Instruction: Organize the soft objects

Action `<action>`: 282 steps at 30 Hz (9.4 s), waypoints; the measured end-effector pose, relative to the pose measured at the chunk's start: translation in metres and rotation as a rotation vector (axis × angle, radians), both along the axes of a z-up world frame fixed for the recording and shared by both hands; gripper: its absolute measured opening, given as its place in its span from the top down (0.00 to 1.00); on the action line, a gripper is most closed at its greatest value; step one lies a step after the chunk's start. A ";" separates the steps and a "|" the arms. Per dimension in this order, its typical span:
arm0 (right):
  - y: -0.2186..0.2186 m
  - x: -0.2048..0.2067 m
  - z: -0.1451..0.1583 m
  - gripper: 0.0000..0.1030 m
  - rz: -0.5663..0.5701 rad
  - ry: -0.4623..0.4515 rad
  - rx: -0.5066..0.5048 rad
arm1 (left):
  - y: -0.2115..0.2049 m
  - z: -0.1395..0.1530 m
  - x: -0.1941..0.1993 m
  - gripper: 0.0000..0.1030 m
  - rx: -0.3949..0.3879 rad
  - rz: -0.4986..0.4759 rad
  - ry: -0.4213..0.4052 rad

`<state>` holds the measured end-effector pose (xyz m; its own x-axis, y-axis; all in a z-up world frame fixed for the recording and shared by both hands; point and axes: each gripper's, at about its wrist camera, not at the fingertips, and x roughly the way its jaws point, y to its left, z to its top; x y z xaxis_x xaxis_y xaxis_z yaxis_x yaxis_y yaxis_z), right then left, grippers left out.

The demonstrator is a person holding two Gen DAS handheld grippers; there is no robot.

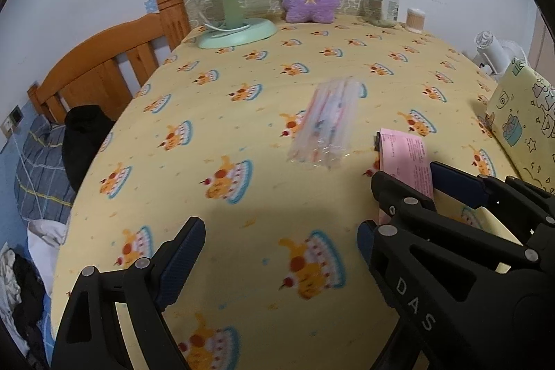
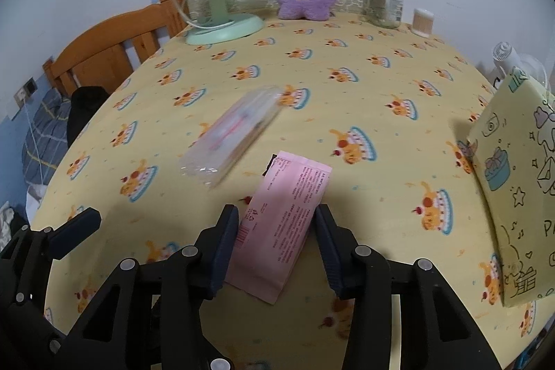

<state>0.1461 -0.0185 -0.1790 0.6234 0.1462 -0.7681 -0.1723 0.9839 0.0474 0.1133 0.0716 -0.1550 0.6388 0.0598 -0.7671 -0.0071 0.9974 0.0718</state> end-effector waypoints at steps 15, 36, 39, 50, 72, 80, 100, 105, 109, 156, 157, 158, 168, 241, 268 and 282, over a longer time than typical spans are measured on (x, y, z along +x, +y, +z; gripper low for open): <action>-0.032 0.029 0.008 0.55 -0.016 -0.003 0.016 | -0.028 0.002 0.043 0.14 0.065 -0.021 -0.014; -0.058 0.068 0.014 0.55 -0.037 -0.009 0.056 | -0.047 0.002 0.089 0.39 0.041 -0.050 0.004; -0.060 0.072 0.013 0.55 -0.037 0.002 0.075 | -0.047 0.003 0.089 0.52 0.011 -0.062 0.009; -0.058 0.068 0.011 0.55 -0.028 0.014 0.072 | -0.047 0.005 0.076 0.68 0.014 -0.024 0.010; -0.029 0.027 0.025 0.55 0.034 -0.026 0.008 | -0.019 0.018 0.027 0.80 -0.052 0.041 -0.043; -0.017 0.016 0.039 0.55 0.066 -0.052 -0.003 | -0.010 0.031 0.013 0.80 -0.068 0.070 -0.080; -0.028 -0.009 0.099 0.55 0.053 -0.167 0.018 | -0.022 0.088 -0.007 0.80 -0.066 0.067 -0.198; -0.035 -0.016 0.116 0.55 0.045 -0.202 0.025 | -0.029 0.106 -0.012 0.81 -0.059 0.058 -0.232; -0.040 -0.020 0.128 0.55 0.046 -0.226 0.031 | -0.033 0.117 -0.015 0.81 -0.052 0.058 -0.256; -0.171 -0.028 0.162 0.55 -0.065 -0.341 0.036 | -0.162 0.142 -0.003 0.80 -0.049 -0.091 -0.336; -0.174 -0.028 0.162 0.55 -0.068 -0.341 0.037 | -0.165 0.142 -0.002 0.80 -0.049 -0.096 -0.336; -0.177 -0.028 0.162 0.55 -0.073 -0.341 0.037 | -0.168 0.142 -0.002 0.80 -0.049 -0.102 -0.335; -0.206 -0.025 0.159 0.55 -0.116 -0.344 0.035 | -0.198 0.138 0.005 0.80 -0.048 -0.146 -0.329; -0.247 -0.028 0.117 0.20 -0.245 -0.191 -0.001 | -0.240 0.108 -0.004 0.11 -0.055 -0.348 -0.183; -0.174 -0.089 0.177 0.16 -0.190 -0.348 -0.049 | -0.162 0.161 -0.065 0.02 -0.047 -0.213 -0.351; -0.130 -0.118 0.198 0.16 -0.088 -0.430 -0.001 | -0.115 0.181 -0.095 0.00 -0.012 -0.095 -0.420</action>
